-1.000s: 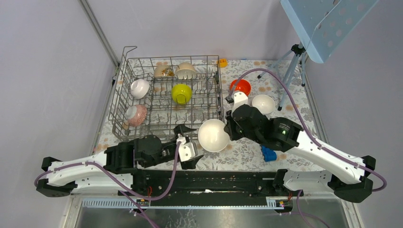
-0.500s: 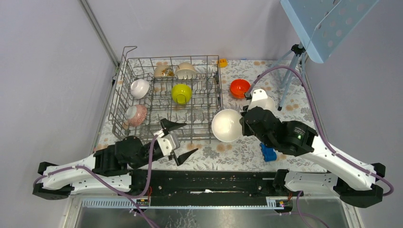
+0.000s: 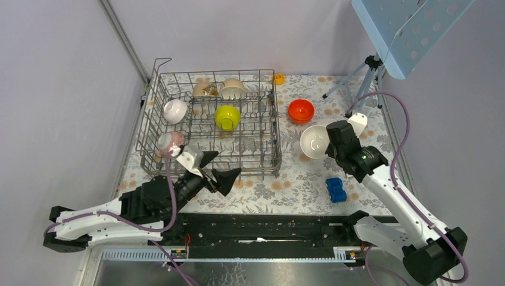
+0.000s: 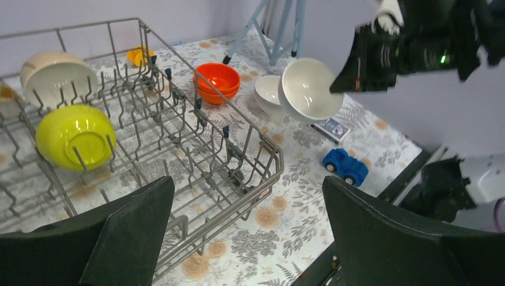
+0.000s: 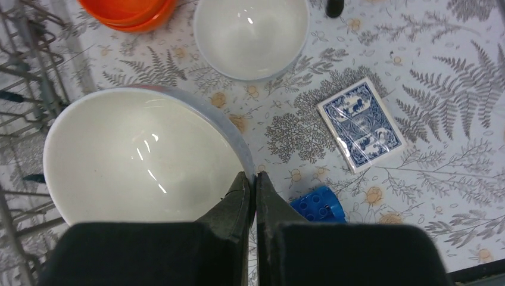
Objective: Unload the bowls from the dish rack
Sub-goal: Place the bowl with the bowl.
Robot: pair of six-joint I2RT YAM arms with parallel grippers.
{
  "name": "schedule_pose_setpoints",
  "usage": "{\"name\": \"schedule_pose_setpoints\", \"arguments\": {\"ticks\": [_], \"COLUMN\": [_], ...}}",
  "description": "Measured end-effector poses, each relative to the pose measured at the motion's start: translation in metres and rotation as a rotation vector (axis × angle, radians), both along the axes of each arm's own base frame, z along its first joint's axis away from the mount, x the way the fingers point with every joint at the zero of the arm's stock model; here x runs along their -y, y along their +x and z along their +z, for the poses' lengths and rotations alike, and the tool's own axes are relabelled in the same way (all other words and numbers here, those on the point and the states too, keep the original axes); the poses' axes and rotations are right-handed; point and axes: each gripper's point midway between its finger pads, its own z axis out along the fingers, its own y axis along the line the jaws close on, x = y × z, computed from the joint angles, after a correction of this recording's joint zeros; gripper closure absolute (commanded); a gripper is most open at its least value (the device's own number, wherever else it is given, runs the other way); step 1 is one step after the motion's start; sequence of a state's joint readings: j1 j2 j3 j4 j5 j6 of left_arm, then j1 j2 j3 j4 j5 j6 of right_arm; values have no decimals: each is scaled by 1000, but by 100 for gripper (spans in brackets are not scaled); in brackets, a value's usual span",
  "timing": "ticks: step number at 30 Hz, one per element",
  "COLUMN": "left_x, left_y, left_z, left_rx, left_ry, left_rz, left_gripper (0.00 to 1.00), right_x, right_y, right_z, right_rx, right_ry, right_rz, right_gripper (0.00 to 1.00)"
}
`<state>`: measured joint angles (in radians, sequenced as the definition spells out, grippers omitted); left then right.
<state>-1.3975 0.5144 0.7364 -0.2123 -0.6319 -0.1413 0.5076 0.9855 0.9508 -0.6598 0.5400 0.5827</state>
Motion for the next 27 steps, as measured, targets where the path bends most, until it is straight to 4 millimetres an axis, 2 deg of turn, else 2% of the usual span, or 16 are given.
{"name": "schedule_pose_setpoints", "arguments": {"ticks": [3, 5, 14, 18, 22, 27], "left_x": [-11, -16, -25, -34, -44, -49], "left_y": [2, 2, -1, -3, -5, -5], "left_z": [-4, -7, -40, -44, -46, -60], "left_rx": [-73, -129, -310, -343, -357, -368], "left_ry": [-104, -173, -229, -256, -302, -306], "left_rz": [50, 74, 129, 143, 142, 150], "left_gripper": [1, 1, 1, 1, 1, 1], "right_x": [10, 13, 37, 52, 58, 63], "right_y": [1, 3, 44, 54, 62, 73], "right_z": [-23, -30, -43, -53, -59, -61], "right_rx": [-24, -31, 12, -7, -23, -28], "right_ry": [39, 72, 183, 210, 238, 253], "right_rz": [-75, -111, -304, -375, -412, -438], "right_gripper": [100, 100, 100, 100, 100, 100]}}
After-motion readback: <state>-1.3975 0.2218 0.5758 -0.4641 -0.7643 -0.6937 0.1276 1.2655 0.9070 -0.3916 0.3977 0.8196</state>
